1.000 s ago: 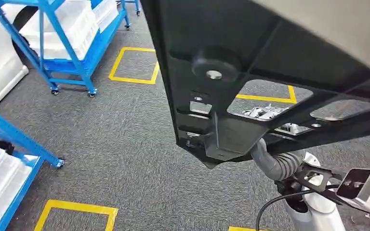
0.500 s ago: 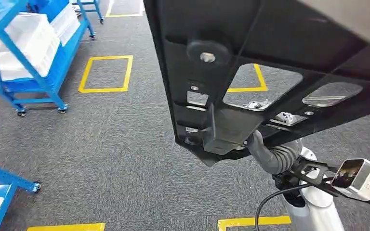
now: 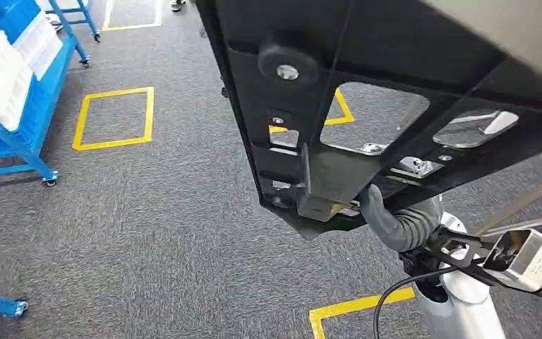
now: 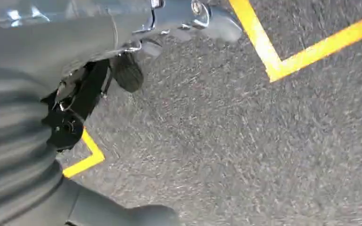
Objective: Take the parts from the cabinet and place them on the table.
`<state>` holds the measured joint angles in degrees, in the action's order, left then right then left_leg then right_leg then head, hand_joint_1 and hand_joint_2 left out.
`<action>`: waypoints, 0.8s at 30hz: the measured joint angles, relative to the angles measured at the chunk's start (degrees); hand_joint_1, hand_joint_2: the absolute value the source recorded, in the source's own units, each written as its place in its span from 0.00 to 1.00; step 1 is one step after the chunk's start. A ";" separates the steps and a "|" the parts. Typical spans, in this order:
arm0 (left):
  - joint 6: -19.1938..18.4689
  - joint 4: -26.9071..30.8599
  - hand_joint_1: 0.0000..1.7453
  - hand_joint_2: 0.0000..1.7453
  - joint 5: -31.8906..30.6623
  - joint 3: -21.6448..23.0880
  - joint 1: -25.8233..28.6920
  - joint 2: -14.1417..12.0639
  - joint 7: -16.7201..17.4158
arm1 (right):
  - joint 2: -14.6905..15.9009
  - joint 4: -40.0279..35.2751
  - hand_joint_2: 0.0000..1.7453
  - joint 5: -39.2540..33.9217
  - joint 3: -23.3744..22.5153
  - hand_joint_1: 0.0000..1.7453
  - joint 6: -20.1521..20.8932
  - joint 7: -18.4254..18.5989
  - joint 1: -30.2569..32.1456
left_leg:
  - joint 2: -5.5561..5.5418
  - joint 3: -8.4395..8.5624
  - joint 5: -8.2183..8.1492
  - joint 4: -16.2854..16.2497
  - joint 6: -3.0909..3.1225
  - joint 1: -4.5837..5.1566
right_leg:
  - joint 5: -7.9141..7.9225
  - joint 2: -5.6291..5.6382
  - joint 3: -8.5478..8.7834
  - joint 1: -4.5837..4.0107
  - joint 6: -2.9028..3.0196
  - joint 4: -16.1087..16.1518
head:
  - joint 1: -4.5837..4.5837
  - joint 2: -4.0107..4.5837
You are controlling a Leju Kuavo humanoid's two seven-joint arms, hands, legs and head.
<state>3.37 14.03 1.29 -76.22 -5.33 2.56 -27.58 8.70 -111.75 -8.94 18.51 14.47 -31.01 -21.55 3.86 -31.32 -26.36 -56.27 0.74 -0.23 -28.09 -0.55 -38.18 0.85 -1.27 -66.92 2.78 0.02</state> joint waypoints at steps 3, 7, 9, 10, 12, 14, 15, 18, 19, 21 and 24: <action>-0.22 0.00 0.00 1.00 0.00 0.00 0.02 0.35 -0.04 | -0.02 -0.02 1.00 -0.06 0.09 1.00 0.02 0.98 -1.24 | 1.42 -0.03 -0.65 -0.69 -0.86 0.53 | 1.93 -2.91 4.72 -0.76 1.15 9.18 | -0.22 0.00; -0.07 0.00 0.00 1.00 0.08 0.00 -0.19 0.76 0.00 | 0.02 -0.02 1.00 -1.01 -0.04 1.00 -0.07 1.29 -1.42 | 2.36 0.05 -1.16 -0.78 -1.99 0.41 | 2.41 -0.66 4.65 -0.31 2.24 9.61 | -0.28 0.00; 0.04 -0.02 0.00 1.00 -0.02 0.00 0.03 1.05 0.04 | 0.09 -0.02 1.00 -1.53 -0.13 1.00 -0.07 1.24 -1.54 | -2.42 -1.89 -4.61 -6.01 -2.45 -0.11 | 2.54 0.25 4.70 -0.28 2.66 9.75 | -0.42 0.00; 0.11 -0.02 0.00 1.00 -0.04 0.00 0.21 1.07 0.07 | 0.09 0.00 1.00 -1.82 -0.13 1.00 -0.02 1.24 -1.44 | -3.23 -4.23 -7.11 -11.06 -2.66 -0.18 | 2.53 0.88 4.70 -0.33 2.75 9.74 | -0.48 0.00; 0.15 -0.02 0.00 1.00 -0.02 0.00 0.43 1.07 0.07 | 0.13 0.07 1.00 -2.01 -0.15 1.00 0.07 1.24 -1.14 | -3.45 -8.19 -9.62 -19.14 -2.92 -0.21 | 2.53 2.30 4.69 -0.42 2.76 9.69 | -0.50 0.00; 0.22 -0.02 0.00 1.00 0.00 -0.04 0.55 1.09 0.09 | 0.15 0.15 1.00 -2.03 -0.18 1.00 0.15 1.24 -0.81 | -3.51 -7.47 -6.60 -16.76 -2.88 -0.38 | 2.53 3.79 4.83 -0.40 2.73 9.59 | -0.50 0.00; 0.24 -0.02 0.00 1.00 0.00 -0.04 0.53 1.11 0.24 | 0.15 0.15 1.00 -2.03 -0.20 1.00 0.32 1.22 -0.77 | -3.71 -5.43 -3.87 -12.17 -2.80 -0.52 | 2.49 4.54 4.91 -0.37 2.66 9.51 | -0.48 0.00; 0.81 -0.02 0.00 1.00 0.00 -0.24 0.59 1.07 2.67 | 0.15 0.13 1.00 -1.90 -0.44 1.00 1.22 0.98 -0.63 | -7.76 -0.40 -0.76 -1.05 -2.40 -0.91 | 2.30 6.45 4.58 -0.48 1.80 8.94 | -0.44 0.00; 1.53 -0.02 0.00 1.00 -0.33 -0.26 0.56 0.96 4.09 | 0.15 0.13 1.00 -1.86 -0.46 1.00 1.27 1.03 -0.46 | -7.28 -0.50 -0.65 -1.36 -2.12 -0.76 | 2.57 6.85 4.28 -0.29 1.36 9.10 | -0.48 0.00; 2.95 0.00 0.00 1.00 -0.35 -0.48 0.39 0.28 7.15 | 0.20 -0.02 1.00 -1.86 -0.99 1.00 1.31 1.14 0.36 | -6.40 -0.52 -0.52 -1.35 -1.48 -0.40 | 2.94 7.91 4.13 0.05 0.61 9.46 | -0.48 0.00; 4.40 0.02 0.00 1.00 0.00 -0.66 0.45 -0.41 10.73 | 0.55 -0.33 1.00 -1.66 -1.81 1.00 1.40 0.40 1.29 | -4.47 -0.34 0.08 -0.34 0.09 -0.77 | 0.02 2.69 2.29 -0.35 0.26 5.55 | 0.05 0.00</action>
<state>7.76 14.05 1.29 -76.87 -4.88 2.15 -16.86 9.25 -112.08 -10.60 16.70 15.87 -30.62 -20.26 -0.61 -31.65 -26.29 -56.62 0.83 -1.00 -28.07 2.14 -35.89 0.50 -1.01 -61.36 2.82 0.02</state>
